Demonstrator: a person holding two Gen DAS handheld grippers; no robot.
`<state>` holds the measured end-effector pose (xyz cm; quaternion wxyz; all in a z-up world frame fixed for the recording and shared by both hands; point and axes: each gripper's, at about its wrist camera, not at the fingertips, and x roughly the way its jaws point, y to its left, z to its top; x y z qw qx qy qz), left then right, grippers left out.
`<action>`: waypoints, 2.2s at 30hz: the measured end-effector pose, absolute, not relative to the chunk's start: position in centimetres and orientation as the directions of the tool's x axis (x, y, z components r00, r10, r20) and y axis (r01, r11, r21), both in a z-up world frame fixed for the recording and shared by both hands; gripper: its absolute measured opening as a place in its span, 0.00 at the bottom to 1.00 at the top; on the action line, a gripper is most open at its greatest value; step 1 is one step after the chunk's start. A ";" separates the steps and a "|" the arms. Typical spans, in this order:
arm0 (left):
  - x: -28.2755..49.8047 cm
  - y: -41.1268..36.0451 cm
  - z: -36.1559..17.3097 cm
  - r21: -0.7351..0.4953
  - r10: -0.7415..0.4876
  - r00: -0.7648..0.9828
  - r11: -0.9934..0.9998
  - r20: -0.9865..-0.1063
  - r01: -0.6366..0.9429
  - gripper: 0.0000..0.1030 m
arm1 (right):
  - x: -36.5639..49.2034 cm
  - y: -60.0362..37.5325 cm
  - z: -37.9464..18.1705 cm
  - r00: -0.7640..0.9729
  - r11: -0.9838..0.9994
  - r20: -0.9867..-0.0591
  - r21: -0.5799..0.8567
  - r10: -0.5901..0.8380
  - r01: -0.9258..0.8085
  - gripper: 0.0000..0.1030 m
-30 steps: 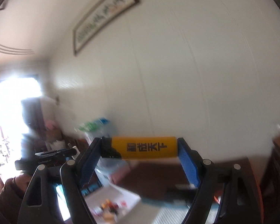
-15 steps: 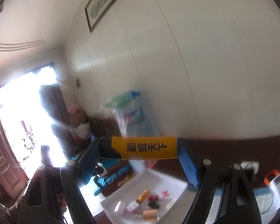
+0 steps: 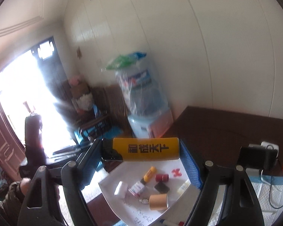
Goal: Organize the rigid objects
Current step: 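Carry the yellow lighter and white plug into the white tray and open both tools, then move both open tools back toward the markers and blue clip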
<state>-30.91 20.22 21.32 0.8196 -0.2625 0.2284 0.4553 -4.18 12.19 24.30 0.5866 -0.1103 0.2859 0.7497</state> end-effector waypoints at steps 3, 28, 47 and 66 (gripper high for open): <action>-31.0 21.0 19.4 -0.231 0.603 0.464 0.425 -0.649 -0.875 0.26 | -4.7 12.9 22.2 -0.274 -0.142 -0.553 0.269 0.787 -0.953 0.78; -26.7 26.5 7.8 -0.239 0.392 0.389 0.379 -0.834 -0.894 0.26 | -5.4 18.9 8.6 -0.255 -0.115 -0.782 0.231 0.568 -0.966 0.78; -28.2 25.6 9.3 -0.240 0.485 0.395 0.350 -0.780 -0.905 1.00 | -2.7 15.9 9.8 -0.239 -0.085 -0.724 0.242 0.647 -0.966 1.00; -27.5 21.2 11.3 -0.259 0.465 0.460 0.433 -0.756 -0.863 1.00 | -5.9 6.9 4.0 -0.297 -0.145 -0.860 0.260 0.415 -0.955 0.53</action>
